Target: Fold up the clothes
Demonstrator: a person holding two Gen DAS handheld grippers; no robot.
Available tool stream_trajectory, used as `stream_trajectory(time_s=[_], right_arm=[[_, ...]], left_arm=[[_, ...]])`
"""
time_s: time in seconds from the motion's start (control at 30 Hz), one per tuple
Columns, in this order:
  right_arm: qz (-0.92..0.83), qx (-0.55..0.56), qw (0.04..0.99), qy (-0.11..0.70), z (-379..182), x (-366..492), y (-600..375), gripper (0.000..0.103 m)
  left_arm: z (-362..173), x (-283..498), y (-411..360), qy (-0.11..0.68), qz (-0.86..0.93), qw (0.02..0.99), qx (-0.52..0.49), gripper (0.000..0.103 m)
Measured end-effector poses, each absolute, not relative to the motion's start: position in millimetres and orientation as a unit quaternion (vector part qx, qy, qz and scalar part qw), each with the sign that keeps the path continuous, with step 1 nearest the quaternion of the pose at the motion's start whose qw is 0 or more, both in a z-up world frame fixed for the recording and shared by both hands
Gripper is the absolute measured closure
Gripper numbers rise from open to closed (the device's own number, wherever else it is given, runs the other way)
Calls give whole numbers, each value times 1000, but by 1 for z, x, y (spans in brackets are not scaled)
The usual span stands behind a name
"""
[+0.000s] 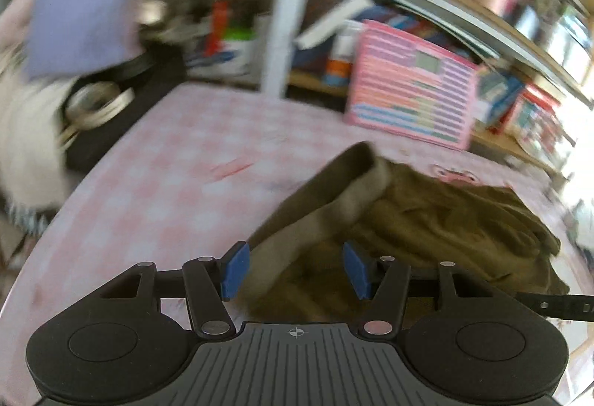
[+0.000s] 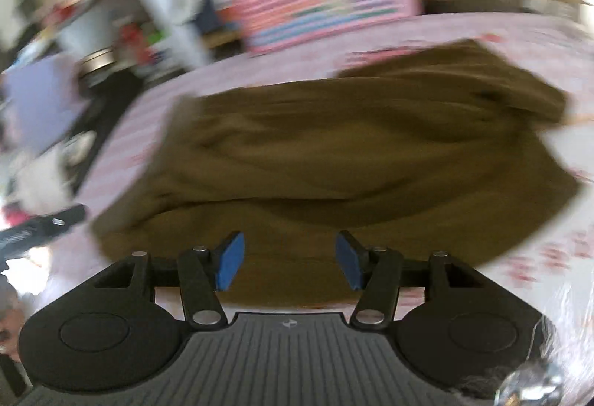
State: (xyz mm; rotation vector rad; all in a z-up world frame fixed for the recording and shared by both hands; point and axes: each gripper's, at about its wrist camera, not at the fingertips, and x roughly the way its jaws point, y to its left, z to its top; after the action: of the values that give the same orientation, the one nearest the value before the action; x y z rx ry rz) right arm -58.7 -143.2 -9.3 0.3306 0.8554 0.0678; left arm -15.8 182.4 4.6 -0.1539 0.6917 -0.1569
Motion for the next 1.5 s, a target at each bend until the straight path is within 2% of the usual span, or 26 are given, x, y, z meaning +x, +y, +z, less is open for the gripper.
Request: stream_trajectory(time_s=[0.23, 0.47, 0.53, 0.57, 0.63, 0.77, 0.87, 0.93, 1.03, 1.07, 1.17, 1.2, 1.23, 1.3, 1.5], right_arm=[[-75, 180, 897, 396, -10, -76, -204, 50], [-136, 198, 891, 384, -11, -85, -244, 50], [-148, 205, 889, 381, -10, -88, -253, 50], [-152, 208, 888, 381, -10, -87, -256, 50], [-161, 211, 886, 380, -11, -87, -261, 50], [-169, 217, 884, 379, -11, -89, -267, 50], [-172, 219, 883, 378, -10, -89, -270, 50], [-172, 221, 882, 378, -9, -89, -271, 50], [-166, 218, 884, 380, -8, -84, -272, 50], [-164, 216, 884, 380, -7, -83, -271, 50], [-155, 212, 886, 382, -6, -78, -271, 50], [-152, 211, 886, 383, -6, -76, -271, 50], [-150, 210, 886, 385, -7, -74, -272, 50], [-148, 214, 883, 390, -10, -71, -276, 50], [-152, 241, 870, 401, -19, -64, -300, 50]], left_arm=[[1, 50, 140, 342, -134, 930, -12, 47], [-20, 92, 130, 374, -149, 915, -17, 46], [-25, 97, 126, 385, -164, 908, -21, 52], [-27, 99, 124, 392, -177, 903, -24, 59], [-27, 98, 121, 399, -206, 893, -31, 99], [-5, 84, 133, 353, -230, 903, -86, 101], [15, 77, 168, 292, -192, 913, -210, 101], [8, 85, 192, 290, -124, 912, -262, 100], [-19, 107, 195, 363, -38, 918, -157, 88], [-28, 112, 193, 392, -19, 912, -121, 88], [-32, 104, 194, 400, -12, 910, -106, 85], [-32, 101, 195, 401, -10, 910, -103, 76], [-26, 94, 198, 385, -14, 915, -118, 62], [-14, 79, 204, 355, -7, 925, -135, 47], [-5, 28, 228, 343, 34, 922, -178, 47]])
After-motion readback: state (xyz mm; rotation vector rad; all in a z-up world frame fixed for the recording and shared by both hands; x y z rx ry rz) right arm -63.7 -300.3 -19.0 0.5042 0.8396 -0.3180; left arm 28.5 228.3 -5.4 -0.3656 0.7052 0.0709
